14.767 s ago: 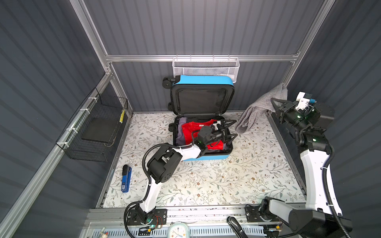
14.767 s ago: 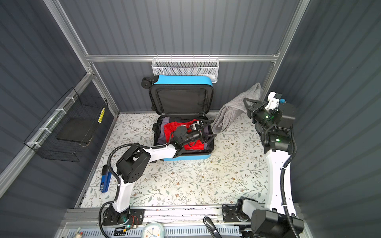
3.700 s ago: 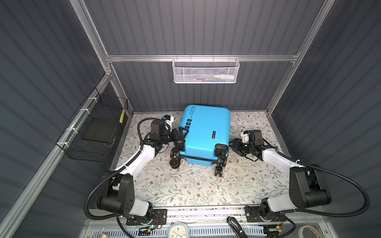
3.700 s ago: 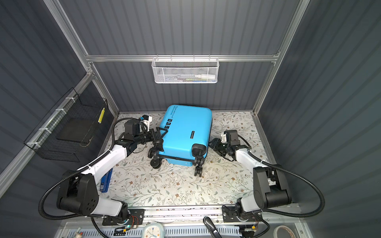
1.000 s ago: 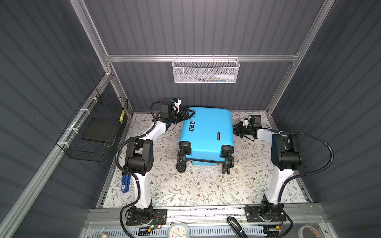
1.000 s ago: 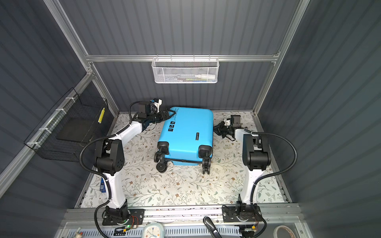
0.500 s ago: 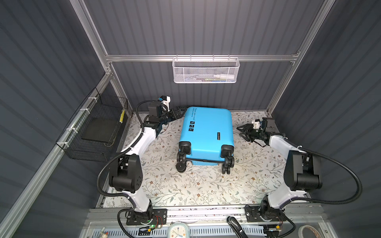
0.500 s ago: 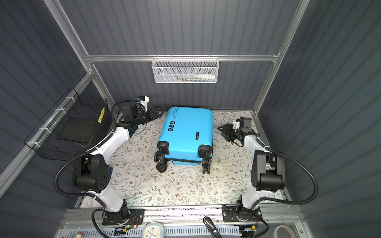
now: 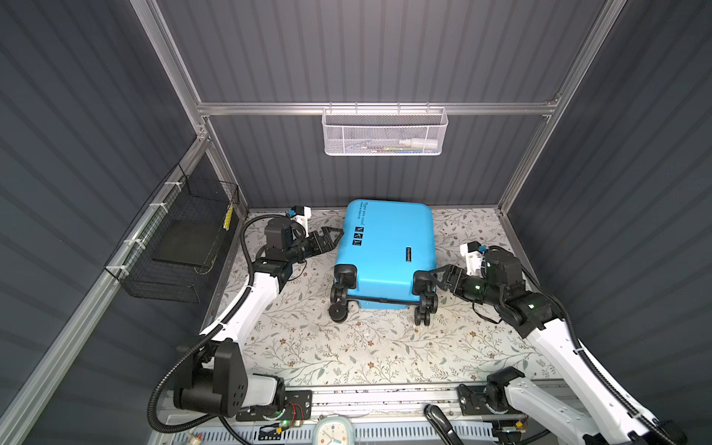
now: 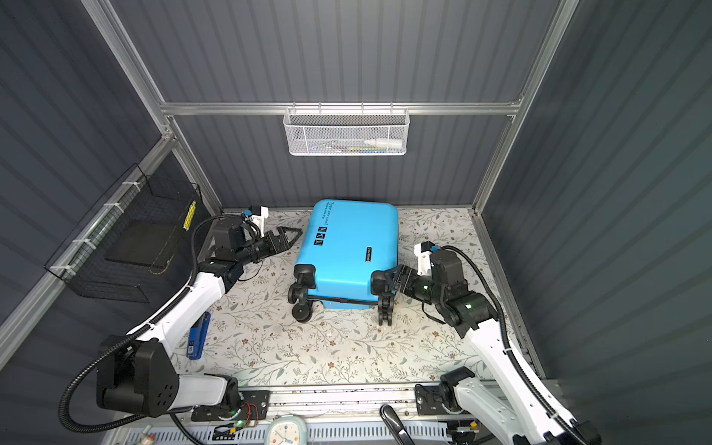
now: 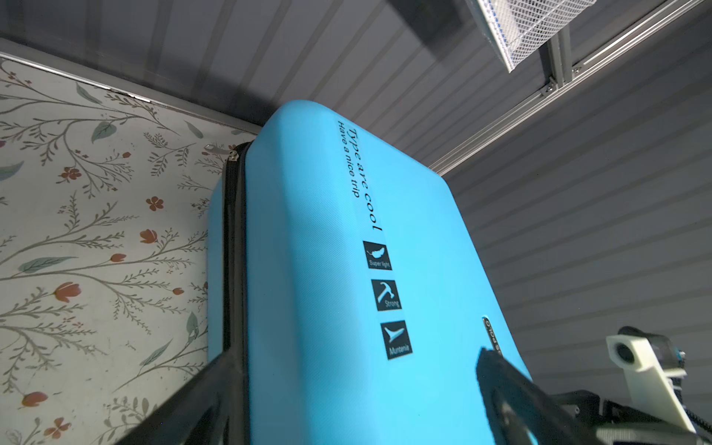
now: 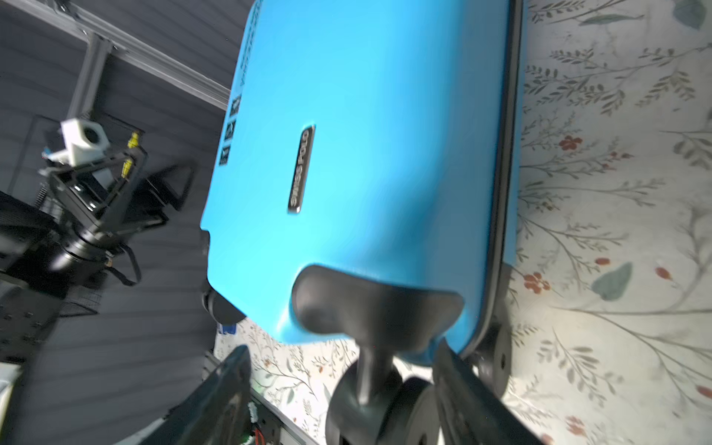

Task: Pack the luggage
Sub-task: 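Move the right gripper down to grasp the suitcase's nearer wheel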

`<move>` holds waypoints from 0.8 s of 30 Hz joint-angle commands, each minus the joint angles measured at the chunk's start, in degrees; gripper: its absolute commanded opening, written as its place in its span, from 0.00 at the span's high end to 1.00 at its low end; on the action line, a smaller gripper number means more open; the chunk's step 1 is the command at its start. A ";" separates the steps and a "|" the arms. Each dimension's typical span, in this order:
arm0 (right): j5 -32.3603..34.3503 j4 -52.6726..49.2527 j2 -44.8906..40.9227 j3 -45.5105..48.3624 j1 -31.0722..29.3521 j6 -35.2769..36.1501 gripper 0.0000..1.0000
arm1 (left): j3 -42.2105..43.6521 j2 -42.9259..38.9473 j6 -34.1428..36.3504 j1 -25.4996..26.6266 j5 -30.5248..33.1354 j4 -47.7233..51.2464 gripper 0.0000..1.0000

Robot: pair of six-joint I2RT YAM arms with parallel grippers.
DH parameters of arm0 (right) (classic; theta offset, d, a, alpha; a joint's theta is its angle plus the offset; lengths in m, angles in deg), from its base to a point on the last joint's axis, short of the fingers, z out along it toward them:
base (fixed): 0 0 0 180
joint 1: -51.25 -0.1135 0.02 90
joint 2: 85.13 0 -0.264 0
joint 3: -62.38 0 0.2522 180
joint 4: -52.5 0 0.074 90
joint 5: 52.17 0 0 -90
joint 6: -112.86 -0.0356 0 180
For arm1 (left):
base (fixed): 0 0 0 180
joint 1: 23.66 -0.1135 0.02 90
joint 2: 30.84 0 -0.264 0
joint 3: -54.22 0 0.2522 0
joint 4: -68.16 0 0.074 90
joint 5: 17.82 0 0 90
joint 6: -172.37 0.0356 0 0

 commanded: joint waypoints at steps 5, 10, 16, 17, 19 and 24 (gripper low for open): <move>26.10 -17.60 3.77 -4.11 -16.61 -0.34 0.22 | 1.74 -2.05 0.68 0.14 0.53 0.28 0.00; 31.13 -18.28 8.36 -6.27 -22.08 -0.74 0.22 | 1.93 -2.41 0.83 0.14 0.20 0.14 0.00; 33.20 -16.22 11.54 -7.97 -23.01 1.25 0.29 | 2.99 -3.02 0.74 0.14 0.01 -0.11 0.00; 33.11 -15.85 11.91 -8.23 -23.01 1.60 0.33 | 3.23 -3.19 0.74 0.14 0.08 -0.03 0.00; 32.83 -15.52 12.38 -8.81 -23.01 2.24 0.44 | 3.57 -3.46 0.87 0.14 0.17 0.06 0.00; 32.75 -14.89 12.82 -10.79 -23.08 3.55 0.75 | 4.53 -4.00 0.84 0.14 -0.04 -0.06 0.00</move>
